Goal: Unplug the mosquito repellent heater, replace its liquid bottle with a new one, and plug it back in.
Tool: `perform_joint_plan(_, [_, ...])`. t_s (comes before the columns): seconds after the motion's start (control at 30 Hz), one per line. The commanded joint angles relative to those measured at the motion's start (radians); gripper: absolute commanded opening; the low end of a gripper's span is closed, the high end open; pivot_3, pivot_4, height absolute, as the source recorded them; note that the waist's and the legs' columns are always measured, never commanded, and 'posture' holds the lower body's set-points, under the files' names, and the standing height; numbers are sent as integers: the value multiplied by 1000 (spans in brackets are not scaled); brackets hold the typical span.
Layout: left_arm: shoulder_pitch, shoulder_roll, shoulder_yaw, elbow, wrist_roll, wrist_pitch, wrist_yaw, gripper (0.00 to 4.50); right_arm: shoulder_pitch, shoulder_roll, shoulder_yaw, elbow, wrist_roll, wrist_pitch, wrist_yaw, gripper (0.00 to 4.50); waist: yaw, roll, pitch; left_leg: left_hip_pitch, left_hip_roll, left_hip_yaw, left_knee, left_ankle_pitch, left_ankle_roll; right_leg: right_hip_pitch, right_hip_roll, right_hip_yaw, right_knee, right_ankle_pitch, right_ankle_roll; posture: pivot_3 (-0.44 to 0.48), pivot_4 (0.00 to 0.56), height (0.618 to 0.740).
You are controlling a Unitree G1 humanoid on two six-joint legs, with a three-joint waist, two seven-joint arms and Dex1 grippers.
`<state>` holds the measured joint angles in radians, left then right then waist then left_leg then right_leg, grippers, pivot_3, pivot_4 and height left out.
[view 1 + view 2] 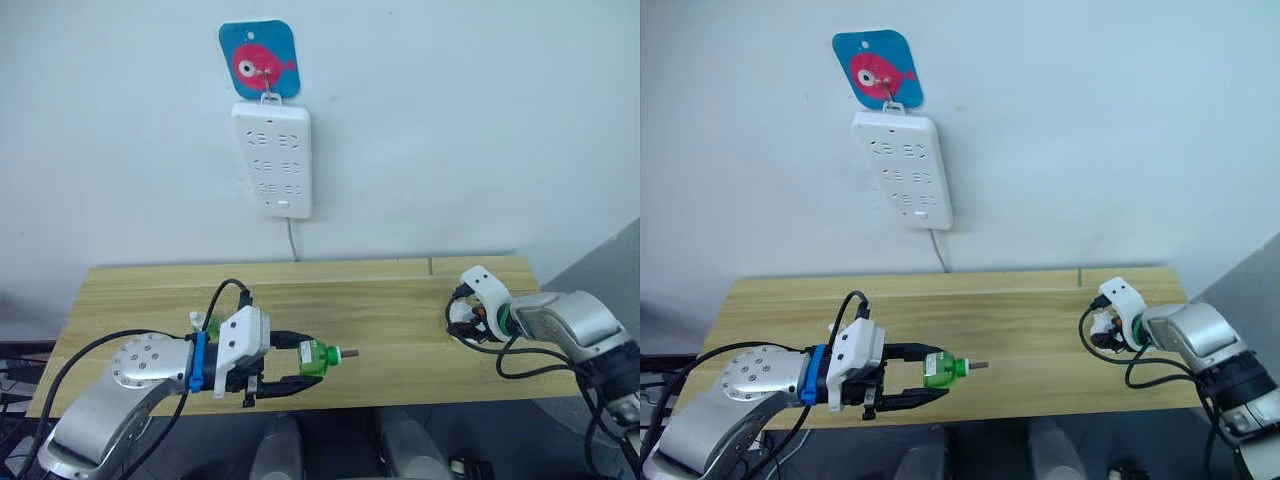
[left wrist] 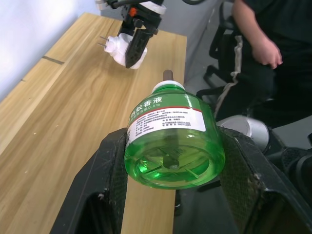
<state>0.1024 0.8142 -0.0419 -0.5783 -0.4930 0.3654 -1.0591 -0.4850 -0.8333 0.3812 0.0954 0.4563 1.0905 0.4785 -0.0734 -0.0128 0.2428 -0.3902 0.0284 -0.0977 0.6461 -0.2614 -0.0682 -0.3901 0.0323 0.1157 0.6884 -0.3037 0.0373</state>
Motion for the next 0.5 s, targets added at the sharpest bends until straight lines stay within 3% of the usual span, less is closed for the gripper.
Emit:
perform_joint_plan(0.03, [11,-10,-16,-32,29,-44,7,2247,-33,9,8,61,-69,10,39,3093,9,0,2,0,0,0,0,0,0,0,0,0,0,1,-1,23,258,740])
perform_joint_plan(0.17, [7,-21,-26,-37,45,-51,22,2247,-48,33,11,91,-117,13,79,3093,18,0,5,-1,0,-1,0,0,0,0,0,-1,-1,1,-2,36,258,740])
perform_joint_plan(0.23, [1,-23,-32,-43,48,-47,28,2247,-51,48,0,107,-130,31,85,3811,18,-1,5,-1,0,-1,0,0,0,0,0,-1,-1,1,-2,39,257,740])
perform_joint_plan(0.33, [-12,-25,-35,-48,43,-36,35,2247,-55,71,-24,115,-148,42,87,4500,18,-1,7,0,0,-1,0,0,0,0,0,-1,0,1,-2,39,257,740])
perform_joint_plan(0.5, [-72,-67,-30,5,15,-17,52,2247,-27,41,-106,-41,-139,86,90,4500,16,1,8,-1,0,-1,0,0,0,0,0,-1,-1,1,-1,-24,243,740])
